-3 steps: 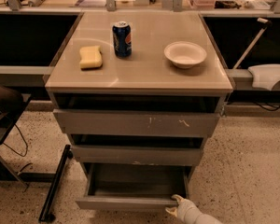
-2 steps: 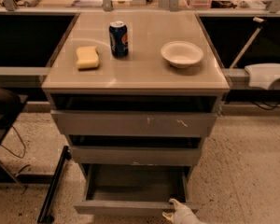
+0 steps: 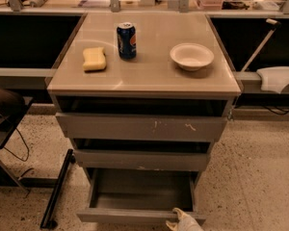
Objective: Open bottom drawer
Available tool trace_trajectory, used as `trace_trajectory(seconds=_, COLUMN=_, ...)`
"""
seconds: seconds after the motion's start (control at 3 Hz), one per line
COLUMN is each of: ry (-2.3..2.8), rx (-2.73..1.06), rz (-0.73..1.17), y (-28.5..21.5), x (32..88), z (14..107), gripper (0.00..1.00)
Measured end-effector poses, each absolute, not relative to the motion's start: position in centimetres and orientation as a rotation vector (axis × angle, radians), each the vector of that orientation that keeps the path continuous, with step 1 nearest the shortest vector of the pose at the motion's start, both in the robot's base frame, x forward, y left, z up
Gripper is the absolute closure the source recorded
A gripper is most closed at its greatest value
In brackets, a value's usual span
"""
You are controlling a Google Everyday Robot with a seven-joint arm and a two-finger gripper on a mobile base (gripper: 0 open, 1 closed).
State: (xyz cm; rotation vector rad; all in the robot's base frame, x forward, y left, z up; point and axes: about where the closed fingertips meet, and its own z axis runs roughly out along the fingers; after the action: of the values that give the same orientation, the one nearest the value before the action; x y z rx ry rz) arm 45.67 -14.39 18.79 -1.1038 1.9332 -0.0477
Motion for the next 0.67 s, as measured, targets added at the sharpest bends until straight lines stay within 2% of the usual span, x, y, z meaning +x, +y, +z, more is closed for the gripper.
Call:
trace_trajectory(seconds=0.33, ry=1.933, rx=-1.104, rz=-0.048, y=-14.4, x=45.6, z=18.9, gripper=1.0)
trace_trajectory(seconds=0.67, ry=1.923, rx=-1.098, rz=-0.067, y=-14.9, x=44.0, z=18.4, gripper=0.81)
